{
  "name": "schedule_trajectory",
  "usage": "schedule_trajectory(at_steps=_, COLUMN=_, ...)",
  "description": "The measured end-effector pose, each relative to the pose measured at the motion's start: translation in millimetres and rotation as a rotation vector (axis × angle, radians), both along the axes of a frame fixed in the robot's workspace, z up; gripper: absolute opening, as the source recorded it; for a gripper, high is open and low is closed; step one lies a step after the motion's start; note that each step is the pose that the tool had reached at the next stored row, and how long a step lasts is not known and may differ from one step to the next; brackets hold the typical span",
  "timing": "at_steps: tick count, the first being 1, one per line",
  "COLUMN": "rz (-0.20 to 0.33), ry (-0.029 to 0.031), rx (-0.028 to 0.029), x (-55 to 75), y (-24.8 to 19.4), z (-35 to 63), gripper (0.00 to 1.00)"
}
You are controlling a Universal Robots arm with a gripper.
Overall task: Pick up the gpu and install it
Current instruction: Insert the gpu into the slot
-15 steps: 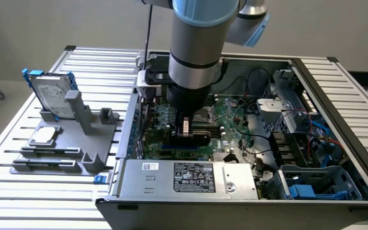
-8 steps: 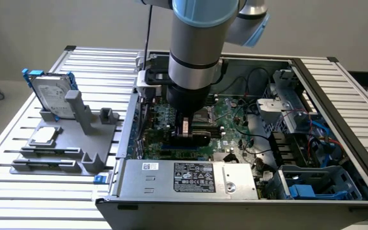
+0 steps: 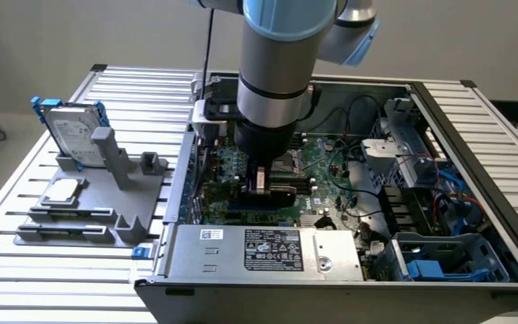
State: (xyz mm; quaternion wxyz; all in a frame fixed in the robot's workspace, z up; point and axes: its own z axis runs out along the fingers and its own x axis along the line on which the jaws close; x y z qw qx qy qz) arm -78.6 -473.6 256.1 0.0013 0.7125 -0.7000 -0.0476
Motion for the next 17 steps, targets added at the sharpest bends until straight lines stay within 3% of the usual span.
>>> schedule_trajectory(at_steps=5, rz=-0.001, ry=0.0038, rx=-0.0011, x=-0.1, y=-0.1, z=0.5, gripper=0.27)
schedule_trajectory(at_steps=17, rz=-0.002, ry=0.0041, rx=0.0003, x=0.1, y=-0.1, z=0.0, gripper=0.28)
